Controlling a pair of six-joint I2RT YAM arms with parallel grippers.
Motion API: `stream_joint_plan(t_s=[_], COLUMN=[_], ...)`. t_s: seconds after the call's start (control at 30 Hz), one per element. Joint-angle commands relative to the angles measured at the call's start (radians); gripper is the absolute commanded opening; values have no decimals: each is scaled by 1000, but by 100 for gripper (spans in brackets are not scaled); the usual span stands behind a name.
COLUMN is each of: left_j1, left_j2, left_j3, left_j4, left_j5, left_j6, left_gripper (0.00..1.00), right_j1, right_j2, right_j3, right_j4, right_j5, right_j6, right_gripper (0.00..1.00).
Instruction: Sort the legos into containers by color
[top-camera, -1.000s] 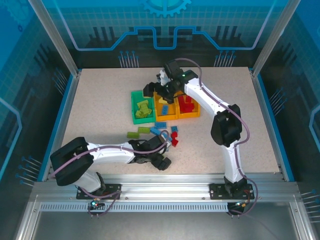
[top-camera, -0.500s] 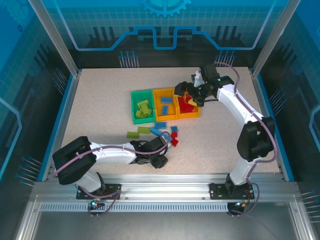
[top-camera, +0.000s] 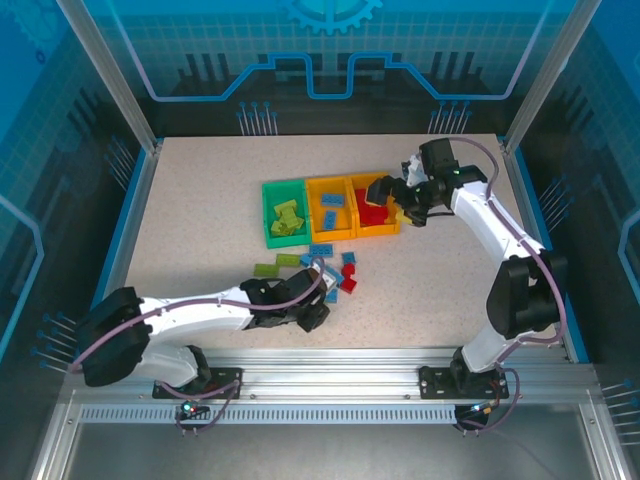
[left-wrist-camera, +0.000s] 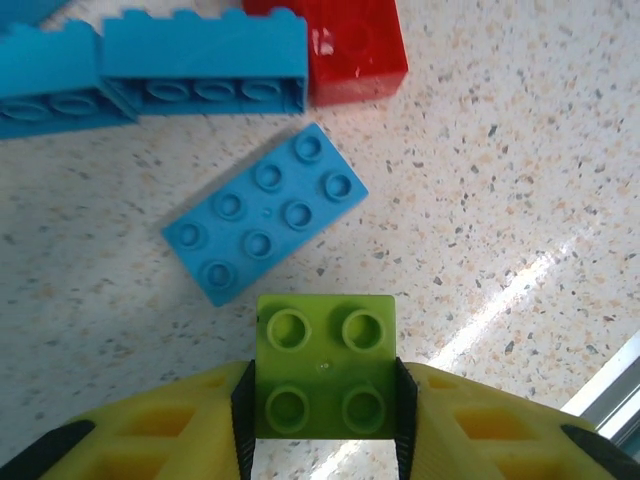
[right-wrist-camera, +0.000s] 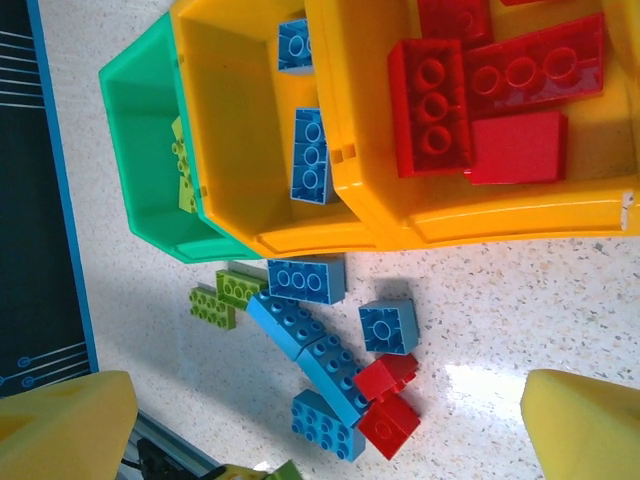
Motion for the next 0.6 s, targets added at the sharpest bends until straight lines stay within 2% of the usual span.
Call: stream_joint_plan(t_s=[0.0, 0.1, 0.27, 0.4, 0.57], left_j1=[2, 45, 245, 406, 502], left_j2=[-61, -93, -105, -3, 166], left_j3=[65, 115, 211, 336, 461], left_j4=[-99, -139, -112, -126, -155], left_j5=[-86, -140, -118, -59, -5], left_j6=[5, 39, 70, 66, 52], left_gripper=[40, 41, 41, 42, 41], right_j1=[-9, -4, 30, 92, 171], right_j2=[-38, -43, -69, -105, -118], right_j3=[-22, -39, -103, -173, -261], right_j4=[-22, -21, -6, 8, 30], right_j5=[16, 24, 61, 139, 201], right_j6=[-29, -34, -54, -54, 14], right_gripper=[100, 100, 100, 98, 92])
